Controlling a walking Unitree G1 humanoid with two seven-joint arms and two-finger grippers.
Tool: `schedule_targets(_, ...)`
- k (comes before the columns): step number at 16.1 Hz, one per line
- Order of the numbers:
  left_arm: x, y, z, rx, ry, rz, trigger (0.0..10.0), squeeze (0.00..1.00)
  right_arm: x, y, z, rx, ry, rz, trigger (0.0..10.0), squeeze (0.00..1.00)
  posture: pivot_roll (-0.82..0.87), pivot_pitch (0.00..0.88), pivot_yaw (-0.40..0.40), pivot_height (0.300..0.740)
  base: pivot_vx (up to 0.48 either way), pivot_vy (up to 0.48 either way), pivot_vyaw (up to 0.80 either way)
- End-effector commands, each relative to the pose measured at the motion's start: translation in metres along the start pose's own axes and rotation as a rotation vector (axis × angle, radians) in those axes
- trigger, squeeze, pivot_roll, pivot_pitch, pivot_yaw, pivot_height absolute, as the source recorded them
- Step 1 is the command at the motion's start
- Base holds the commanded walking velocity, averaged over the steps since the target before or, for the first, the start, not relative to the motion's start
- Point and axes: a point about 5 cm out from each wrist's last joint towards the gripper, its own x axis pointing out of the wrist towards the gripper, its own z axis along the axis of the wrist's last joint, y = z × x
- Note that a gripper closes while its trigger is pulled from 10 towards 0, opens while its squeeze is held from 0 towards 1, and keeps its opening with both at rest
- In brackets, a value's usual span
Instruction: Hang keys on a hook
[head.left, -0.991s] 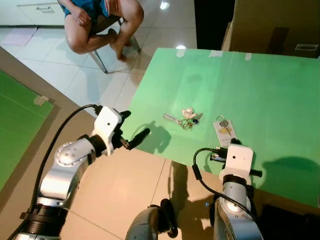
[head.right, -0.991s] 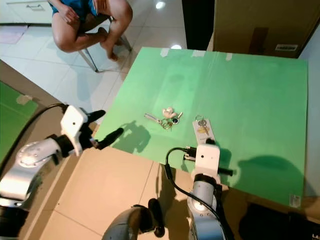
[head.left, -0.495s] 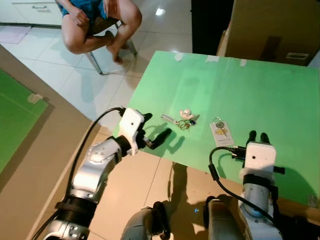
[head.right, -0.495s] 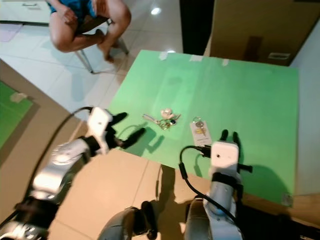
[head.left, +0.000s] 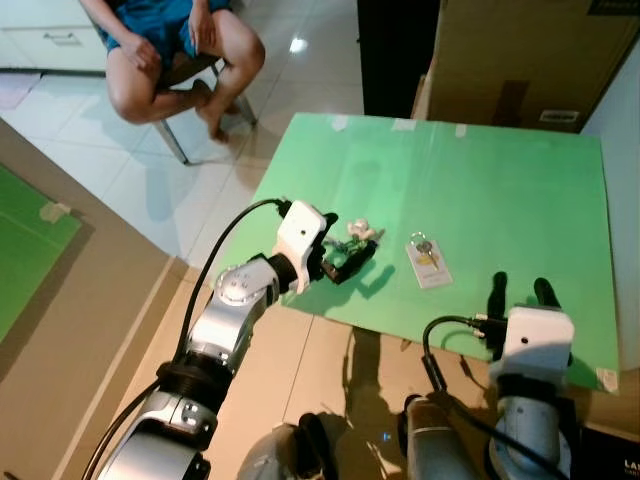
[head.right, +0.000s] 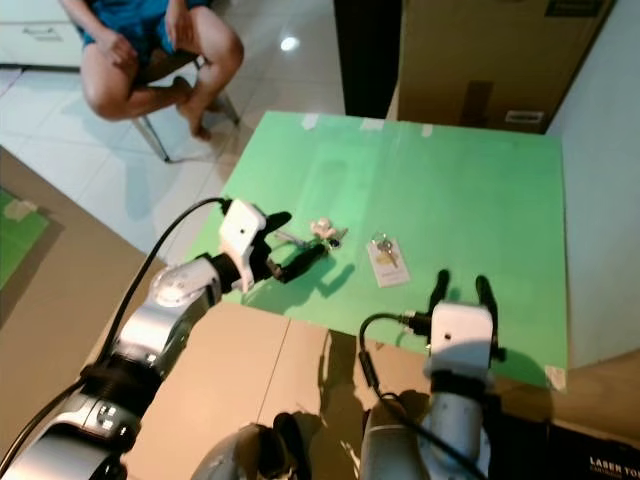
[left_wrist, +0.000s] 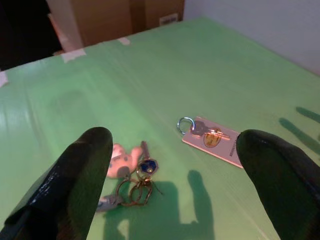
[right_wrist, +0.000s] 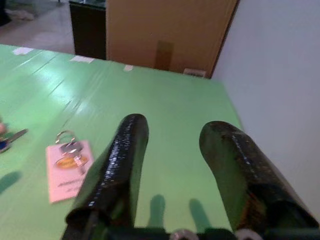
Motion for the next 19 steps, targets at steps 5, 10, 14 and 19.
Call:
schedule_targets(5,0.029,0.002,0.008,-0.022,0.024,-0.031,10.0,0.0,-0.026,0.002,0.005,0.06,0.059,0.069,10.0,1.0,-0.48,0.292,0.213,0.74,0.0,0.0,0.0)
schedule_targets(10,0.047,-0.001,0.013,0.012,0.057,-0.044,10.0,0.0,-0.057,-0.005,0.002,0.03,0.144,0.065,10.0,0.0,-0.58,0.347,0.223,0.74,0.0,0.0,0.0)
schedule_targets(14,0.056,-0.012,0.013,0.033,0.068,-0.113,10.0,0.0,-0.077,-0.011,0.004,0.032,0.196,0.031,10.0,0.0,-0.63,0.398,0.239,0.74,0.0,0.0,0.0)
schedule_targets(19,0.055,0.002,0.017,0.12,0.098,-0.021,10.0,0.0,-0.106,-0.013,0.007,0.052,0.259,0.028,10.0,0.0,-0.67,0.43,0.244,0.74,0.0,0.0,0.0)
